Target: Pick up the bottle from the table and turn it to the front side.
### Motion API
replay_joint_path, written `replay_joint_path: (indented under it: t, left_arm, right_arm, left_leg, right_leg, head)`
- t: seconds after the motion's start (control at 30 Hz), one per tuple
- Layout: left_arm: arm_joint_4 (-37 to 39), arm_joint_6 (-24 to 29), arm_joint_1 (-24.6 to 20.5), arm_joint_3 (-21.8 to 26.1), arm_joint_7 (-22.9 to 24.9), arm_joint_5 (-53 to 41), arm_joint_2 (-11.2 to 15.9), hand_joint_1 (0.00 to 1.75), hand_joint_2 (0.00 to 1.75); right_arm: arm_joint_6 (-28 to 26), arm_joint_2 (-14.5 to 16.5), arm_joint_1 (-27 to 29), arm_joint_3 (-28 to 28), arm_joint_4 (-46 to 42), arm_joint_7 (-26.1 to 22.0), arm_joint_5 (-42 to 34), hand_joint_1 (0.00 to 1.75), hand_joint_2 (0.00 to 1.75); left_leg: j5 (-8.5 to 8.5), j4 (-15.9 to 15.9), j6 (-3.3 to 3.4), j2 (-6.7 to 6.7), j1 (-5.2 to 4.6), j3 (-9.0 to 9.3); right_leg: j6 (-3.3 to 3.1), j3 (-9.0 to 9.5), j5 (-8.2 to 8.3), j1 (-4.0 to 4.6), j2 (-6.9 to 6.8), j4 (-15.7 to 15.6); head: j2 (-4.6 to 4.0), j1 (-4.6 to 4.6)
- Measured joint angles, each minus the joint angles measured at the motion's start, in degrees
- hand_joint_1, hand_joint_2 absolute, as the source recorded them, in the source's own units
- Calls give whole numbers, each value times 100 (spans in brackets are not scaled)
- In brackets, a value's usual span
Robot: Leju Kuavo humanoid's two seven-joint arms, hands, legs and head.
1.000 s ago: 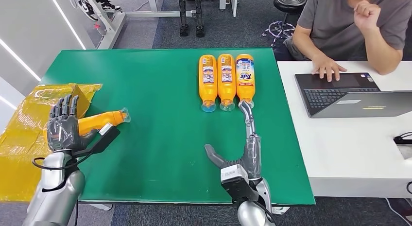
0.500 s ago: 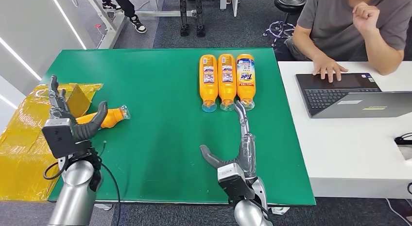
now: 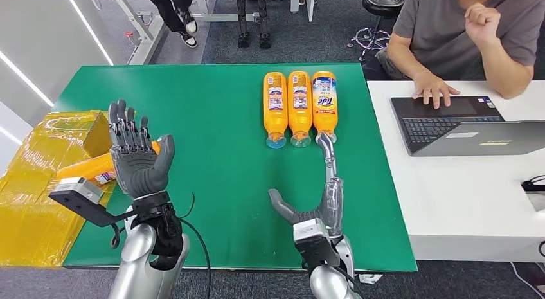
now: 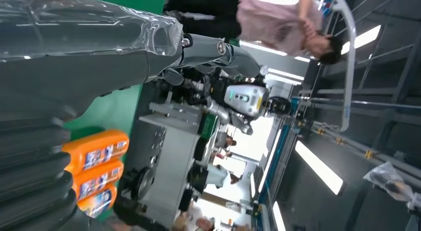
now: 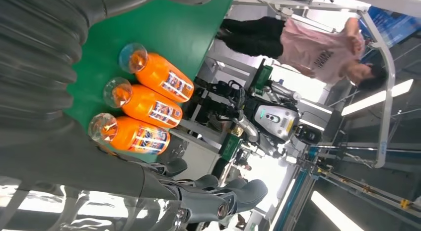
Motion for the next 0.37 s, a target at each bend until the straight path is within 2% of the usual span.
replay_joint_path:
  t: [0.13, 0.27, 0.37]
  left_arm:
    - [2, -99, 179, 24, 0, -146, -133, 0, 175]
    - [1, -97, 211, 31, 0, -219, -156, 0, 175]
    - [-8, -160, 294, 94, 0, -311, -204, 0, 175]
  right_arm:
    - [-19, 0, 2, -7, -83, -31, -2, 0, 175]
    - [-19, 0, -4, -9, -104, -44, -16, 0, 175]
    - [-21, 1, -53, -15, -125, -214, -180, 0, 175]
  left_leg:
    - [0, 0, 0, 0, 0, -1]
    - [0, 0, 0, 0, 0, -2]
    - [0, 0, 0, 0, -1, -3]
  right_leg:
    - [0, 0, 0, 0, 0, 0]
    - [0, 0, -1, 0, 0, -1]
    - [1, 1, 0, 0, -1, -1]
  head:
    - [0, 0]
    - [0, 0]
    - [0, 1]
